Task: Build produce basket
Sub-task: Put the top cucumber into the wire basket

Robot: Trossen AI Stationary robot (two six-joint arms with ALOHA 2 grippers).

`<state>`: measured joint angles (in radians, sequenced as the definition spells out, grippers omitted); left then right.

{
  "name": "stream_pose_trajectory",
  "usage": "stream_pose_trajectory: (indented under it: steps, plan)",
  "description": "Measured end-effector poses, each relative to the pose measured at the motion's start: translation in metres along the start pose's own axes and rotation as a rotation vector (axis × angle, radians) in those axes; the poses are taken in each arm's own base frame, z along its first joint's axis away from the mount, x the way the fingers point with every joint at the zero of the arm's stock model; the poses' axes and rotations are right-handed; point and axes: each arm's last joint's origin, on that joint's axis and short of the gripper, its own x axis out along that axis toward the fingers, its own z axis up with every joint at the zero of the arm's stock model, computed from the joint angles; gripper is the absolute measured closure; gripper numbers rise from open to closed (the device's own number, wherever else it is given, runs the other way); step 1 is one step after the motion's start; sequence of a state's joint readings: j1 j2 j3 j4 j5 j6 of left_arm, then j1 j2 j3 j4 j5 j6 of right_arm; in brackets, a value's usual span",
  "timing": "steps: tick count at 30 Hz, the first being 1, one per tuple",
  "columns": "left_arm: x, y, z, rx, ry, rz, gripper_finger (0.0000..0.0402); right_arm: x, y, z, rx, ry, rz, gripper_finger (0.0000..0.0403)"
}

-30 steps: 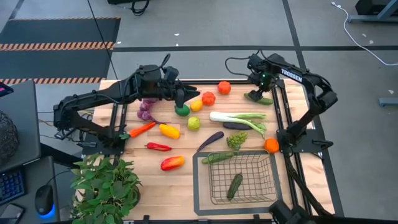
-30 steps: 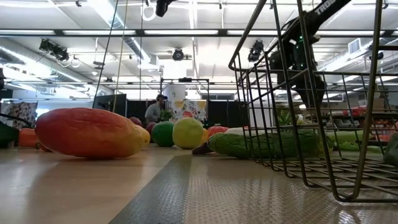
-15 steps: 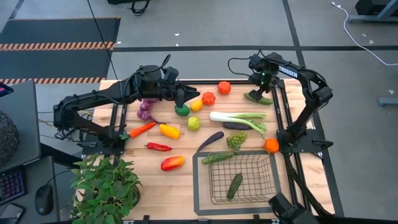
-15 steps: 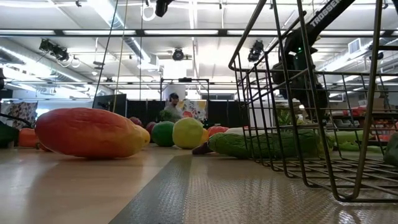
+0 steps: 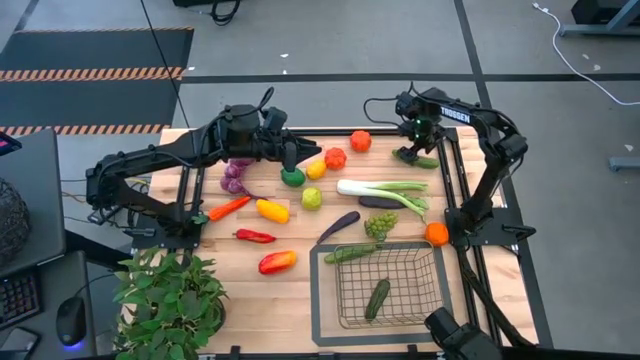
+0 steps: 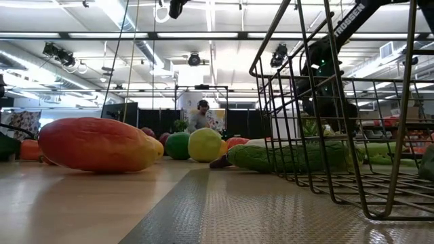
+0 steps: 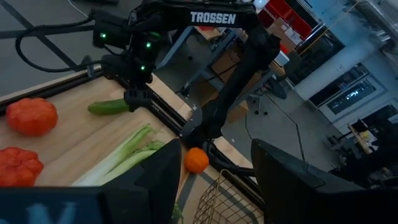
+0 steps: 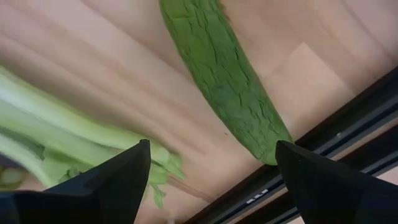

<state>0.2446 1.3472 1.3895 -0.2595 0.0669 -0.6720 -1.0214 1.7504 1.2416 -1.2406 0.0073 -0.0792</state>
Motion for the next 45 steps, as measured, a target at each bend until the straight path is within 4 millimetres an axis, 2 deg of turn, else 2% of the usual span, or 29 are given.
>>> stream_pose_trajectory:
  steps: [10,22,27,45]
  plan:
    - [0.000,0.000,0.000,-0.026,-0.001,0.000,0.0204,0.027,0.001,-0.006,0.059,0.021,-0.014,0.0054]
    - [0.000,0.000,0.000,-0.051,-0.001,0.000,0.0207,0.020,0.001,0.003,0.117,-0.114,-0.085,0.0055]
    - [0.000,0.000,0.000,-0.077,0.000,-0.001,0.0208,0.024,0.001,0.005,0.126,-0.138,-0.085,0.0055]
    - [0.000,-0.002,-0.002,-0.082,0.004,-0.005,0.0210,0.039,0.020,0.005,0.162,-0.175,-0.136,0.0055]
